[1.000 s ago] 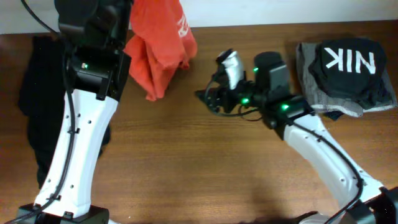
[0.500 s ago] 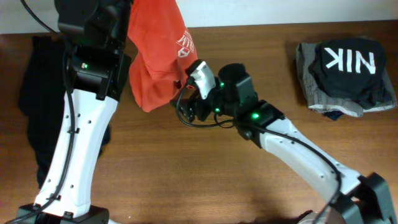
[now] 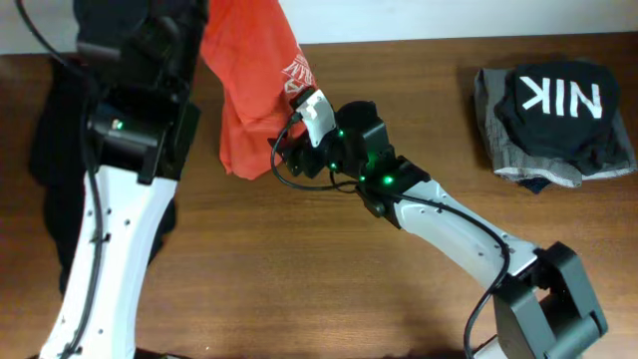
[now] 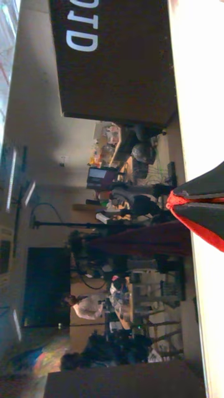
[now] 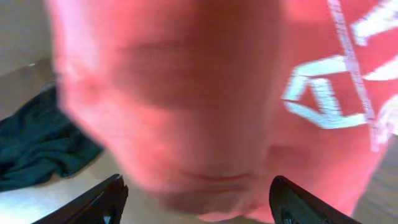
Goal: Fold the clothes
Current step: 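Lift the orange shirt up with the left gripper, then grasp the hanging orange shirt edge with the right gripper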
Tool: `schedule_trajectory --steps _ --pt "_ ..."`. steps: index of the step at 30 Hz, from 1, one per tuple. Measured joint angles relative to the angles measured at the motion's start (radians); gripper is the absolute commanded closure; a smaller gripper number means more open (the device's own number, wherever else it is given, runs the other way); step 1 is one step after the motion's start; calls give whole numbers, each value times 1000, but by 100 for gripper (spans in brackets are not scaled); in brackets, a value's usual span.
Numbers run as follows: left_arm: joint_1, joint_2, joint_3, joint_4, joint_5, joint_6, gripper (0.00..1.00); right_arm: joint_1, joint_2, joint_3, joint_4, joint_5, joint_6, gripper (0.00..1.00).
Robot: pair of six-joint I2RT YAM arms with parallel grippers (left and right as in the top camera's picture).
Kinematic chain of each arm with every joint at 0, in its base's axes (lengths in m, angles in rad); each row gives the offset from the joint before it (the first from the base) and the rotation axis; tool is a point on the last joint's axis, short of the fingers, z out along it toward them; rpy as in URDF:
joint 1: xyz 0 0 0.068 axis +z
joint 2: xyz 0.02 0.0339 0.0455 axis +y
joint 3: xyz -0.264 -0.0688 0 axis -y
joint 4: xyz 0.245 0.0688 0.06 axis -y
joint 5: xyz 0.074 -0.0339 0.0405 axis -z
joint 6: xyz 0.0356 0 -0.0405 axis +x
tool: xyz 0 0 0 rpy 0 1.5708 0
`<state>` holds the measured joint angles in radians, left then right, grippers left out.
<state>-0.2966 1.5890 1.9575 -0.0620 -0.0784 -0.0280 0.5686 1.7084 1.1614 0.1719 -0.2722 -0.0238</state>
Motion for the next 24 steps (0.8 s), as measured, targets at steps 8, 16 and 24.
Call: schedule_trajectory --steps 8,16,24 --pt "0 -57 0 -19 0 0 99 0 25 0 -1 66 0 23" --pt "0 -103 0 -25 0 0 99 0 36 0 -2 70 0 23" --pt "0 -119 0 -54 0 0 99 0 38 0 -16 90 0 23"
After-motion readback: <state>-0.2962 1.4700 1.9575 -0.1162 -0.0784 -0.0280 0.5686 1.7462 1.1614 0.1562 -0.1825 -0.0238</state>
